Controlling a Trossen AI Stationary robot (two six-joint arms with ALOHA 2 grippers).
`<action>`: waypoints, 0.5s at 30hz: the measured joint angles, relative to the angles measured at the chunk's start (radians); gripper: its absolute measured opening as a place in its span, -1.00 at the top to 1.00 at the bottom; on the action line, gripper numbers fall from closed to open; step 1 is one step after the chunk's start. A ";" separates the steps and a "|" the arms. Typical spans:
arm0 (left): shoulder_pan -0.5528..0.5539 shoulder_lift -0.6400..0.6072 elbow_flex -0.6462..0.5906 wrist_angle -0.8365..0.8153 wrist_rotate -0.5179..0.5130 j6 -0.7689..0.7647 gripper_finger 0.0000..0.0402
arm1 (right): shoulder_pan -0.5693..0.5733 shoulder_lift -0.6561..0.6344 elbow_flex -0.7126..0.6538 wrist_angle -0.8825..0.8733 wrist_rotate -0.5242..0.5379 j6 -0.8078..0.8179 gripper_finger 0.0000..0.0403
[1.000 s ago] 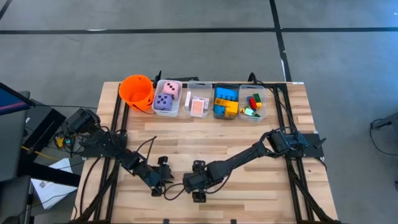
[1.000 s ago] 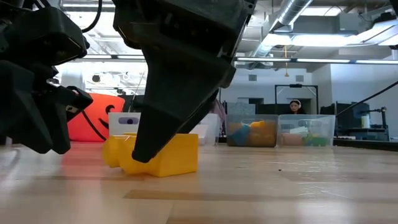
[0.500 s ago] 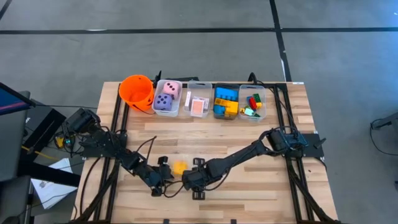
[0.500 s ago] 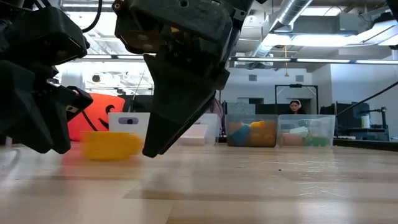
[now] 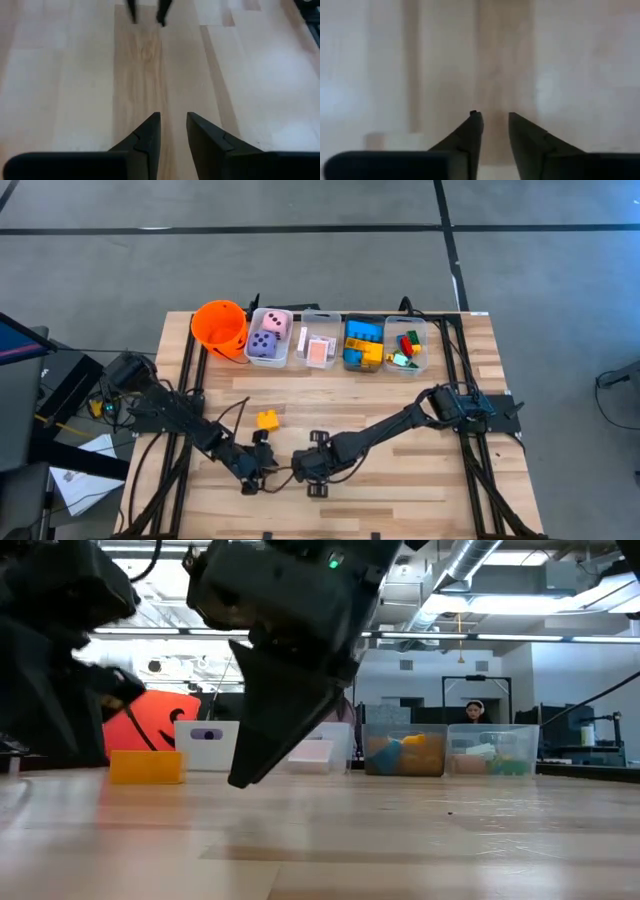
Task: Pick & Place Toys
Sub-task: Put the large yellow game piece into the black bin
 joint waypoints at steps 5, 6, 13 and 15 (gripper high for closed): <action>0.011 -0.240 0.000 -0.271 0.015 -0.004 0.56 | -0.038 0.000 0.000 0.029 0.081 -0.005 0.23; 0.014 -0.297 0.000 -0.333 0.015 -0.008 0.56 | -0.047 0.000 0.000 0.046 0.097 -0.006 0.16; 0.059 -0.644 0.000 -0.755 -0.060 -0.103 0.56 | -0.103 0.000 0.000 0.243 0.121 -0.122 -0.30; 0.073 -0.703 0.000 -0.846 -0.062 -0.135 0.56 | -0.116 0.000 0.000 0.291 0.121 -0.178 -0.37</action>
